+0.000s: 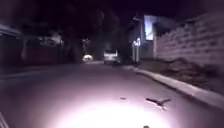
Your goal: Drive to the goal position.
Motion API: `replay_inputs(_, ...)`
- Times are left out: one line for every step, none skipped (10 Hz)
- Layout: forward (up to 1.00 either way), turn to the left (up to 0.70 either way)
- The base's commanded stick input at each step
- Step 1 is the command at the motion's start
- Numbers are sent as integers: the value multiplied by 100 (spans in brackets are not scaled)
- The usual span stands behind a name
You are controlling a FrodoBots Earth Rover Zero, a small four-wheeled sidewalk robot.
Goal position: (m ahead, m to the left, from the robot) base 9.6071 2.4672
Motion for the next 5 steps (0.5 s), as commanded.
replay_inputs(70,0)
replay_inputs(70,0)
replay_inputs(70,0)
replay_inputs(70,0)
replay_inputs(70,0)
